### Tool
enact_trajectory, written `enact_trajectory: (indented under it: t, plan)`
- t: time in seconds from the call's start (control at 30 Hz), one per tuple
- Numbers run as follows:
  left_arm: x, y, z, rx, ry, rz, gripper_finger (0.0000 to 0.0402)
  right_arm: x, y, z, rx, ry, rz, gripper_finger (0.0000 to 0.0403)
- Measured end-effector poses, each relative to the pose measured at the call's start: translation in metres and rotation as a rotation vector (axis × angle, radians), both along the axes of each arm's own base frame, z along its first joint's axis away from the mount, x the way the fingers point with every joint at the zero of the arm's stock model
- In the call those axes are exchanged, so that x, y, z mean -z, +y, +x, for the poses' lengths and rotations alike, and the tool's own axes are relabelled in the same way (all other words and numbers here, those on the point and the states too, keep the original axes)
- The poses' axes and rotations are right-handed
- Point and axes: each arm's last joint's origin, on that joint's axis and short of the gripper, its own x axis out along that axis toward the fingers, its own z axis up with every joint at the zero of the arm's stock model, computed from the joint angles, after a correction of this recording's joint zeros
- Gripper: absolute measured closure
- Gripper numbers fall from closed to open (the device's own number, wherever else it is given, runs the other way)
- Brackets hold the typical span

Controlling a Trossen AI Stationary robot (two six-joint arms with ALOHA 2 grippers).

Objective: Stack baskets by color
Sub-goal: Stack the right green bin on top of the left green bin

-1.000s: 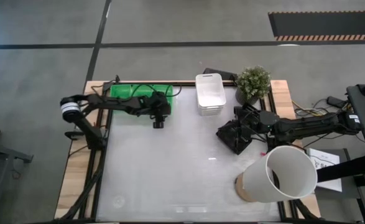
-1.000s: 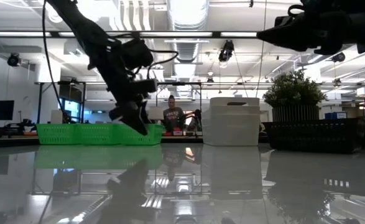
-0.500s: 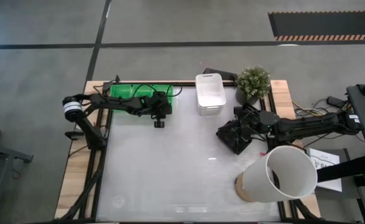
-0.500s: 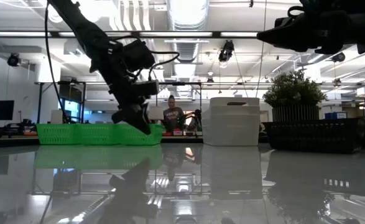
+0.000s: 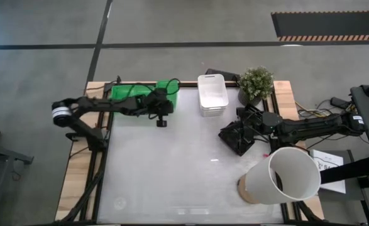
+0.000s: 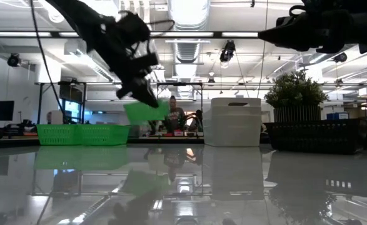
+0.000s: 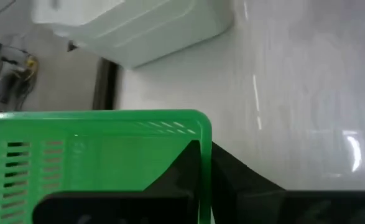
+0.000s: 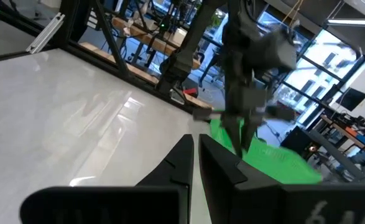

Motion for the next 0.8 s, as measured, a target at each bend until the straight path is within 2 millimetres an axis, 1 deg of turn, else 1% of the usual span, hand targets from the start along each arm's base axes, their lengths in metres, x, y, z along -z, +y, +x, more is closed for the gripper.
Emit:
enact_trajectory:
  t: [0.07, 0.13, 0.23, 0.33, 0.43, 0.57, 0.67, 0.8]
  plan:
    - [-0.013, -0.003, -0.012, -0.023, 0.013, 0.016, 0.0401, 0.000, 0.000, 0.000, 0.001, -0.001, -0.001, 0.0385]
    - [-0.022, -0.005, -0.029, -0.074, 0.067, 0.038, 0.0401, 0.000, 0.000, 0.000, 0.008, -0.004, -0.002, 0.0385]
    - [-0.029, -0.008, -0.056, -0.141, 0.171, 0.044, 0.0401, 0.000, -0.001, 0.000, 0.023, -0.004, -0.002, 0.0385]
    - [-0.029, -0.007, -0.074, -0.180, 0.189, 0.017, 0.0401, 0.000, -0.001, 0.000, 0.026, -0.004, -0.002, 0.0385]
    - [-0.025, -0.003, -0.084, -0.189, 0.171, -0.021, 0.0401, -0.001, -0.001, 0.000, 0.026, -0.004, -0.005, 0.0385]
    - [-0.017, 0.005, -0.091, -0.186, 0.170, -0.094, 0.0401, -0.001, -0.001, 0.000, 0.025, -0.005, -0.013, 0.0385]
    - [-0.011, 0.012, -0.091, -0.185, 0.167, -0.141, 0.0401, -0.001, -0.001, 0.000, 0.026, -0.007, -0.017, 0.0385]
    - [-0.006, 0.020, -0.088, -0.175, 0.181, -0.145, 0.0401, -0.001, -0.001, 0.000, 0.026, -0.008, -0.020, 0.0385]
